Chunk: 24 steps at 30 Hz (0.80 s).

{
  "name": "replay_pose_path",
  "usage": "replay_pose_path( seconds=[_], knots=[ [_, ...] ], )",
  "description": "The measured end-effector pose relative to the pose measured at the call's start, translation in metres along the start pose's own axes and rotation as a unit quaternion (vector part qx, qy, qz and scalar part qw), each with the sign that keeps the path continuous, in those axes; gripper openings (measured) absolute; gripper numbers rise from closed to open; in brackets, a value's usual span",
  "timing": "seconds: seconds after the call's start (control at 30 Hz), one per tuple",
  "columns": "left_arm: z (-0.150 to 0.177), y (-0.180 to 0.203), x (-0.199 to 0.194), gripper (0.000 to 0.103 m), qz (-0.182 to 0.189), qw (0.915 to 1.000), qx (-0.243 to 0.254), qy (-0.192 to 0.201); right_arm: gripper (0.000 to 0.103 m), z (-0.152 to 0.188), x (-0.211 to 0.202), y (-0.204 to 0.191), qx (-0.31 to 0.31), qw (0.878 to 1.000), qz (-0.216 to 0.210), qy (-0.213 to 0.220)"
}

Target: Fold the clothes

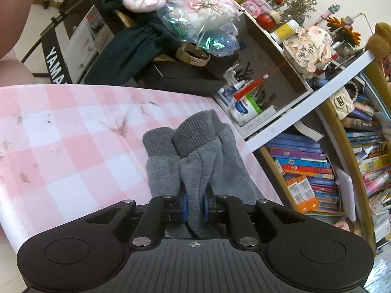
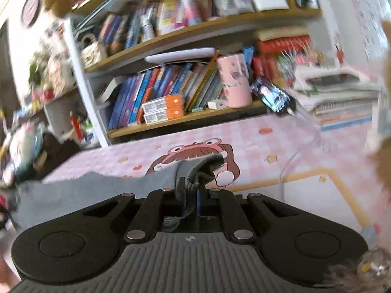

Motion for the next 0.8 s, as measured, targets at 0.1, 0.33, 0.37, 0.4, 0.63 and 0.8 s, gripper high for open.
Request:
replay_pose_path(
  seconds=[0.1, 0.33, 0.37, 0.4, 0.63, 0.8],
  knots=[
    [0.001, 0.001, 0.001, 0.013, -0.001, 1.0000, 0.003, 0.001, 0.007, 0.013, 0.019, 0.014, 0.032, 0.997, 0.025, -0.062],
    [0.001, 0.002, 0.000, 0.015, -0.003, 1.0000, 0.007, 0.001, 0.036, 0.018, 0.017, 0.025, 0.030, 0.996, 0.063, -0.049],
    [0.001, 0.003, 0.000, 0.016, -0.004, 0.9999, 0.009, 0.002, 0.043, 0.015, 0.012, 0.022, 0.021, 0.997, 0.071, -0.032],
    [0.002, 0.003, 0.000, 0.016, -0.005, 0.9999, 0.011, 0.003, 0.051, 0.012, 0.008, 0.018, 0.009, 0.997, 0.077, -0.013],
    [0.003, 0.008, 0.001, 0.010, -0.005, 0.9993, 0.035, 0.013, 0.071, 0.007, -0.002, -0.030, -0.110, 0.993, 0.015, 0.042],
    [0.002, 0.046, -0.021, 0.008, -0.011, 0.9874, 0.145, 0.062, 0.076, 0.016, 0.016, -0.061, -0.138, 0.989, -0.046, 0.023]
  ],
)
Point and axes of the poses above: each gripper's, at about its wrist camera, not at the fingertips, and x roughly the way its jaws point, y to its right, z to its underside, the point moved 4 cm from there along x, roughly the way its jaws point, and after that the axes turned 5 degrees about -z, right-handed, at the moved point
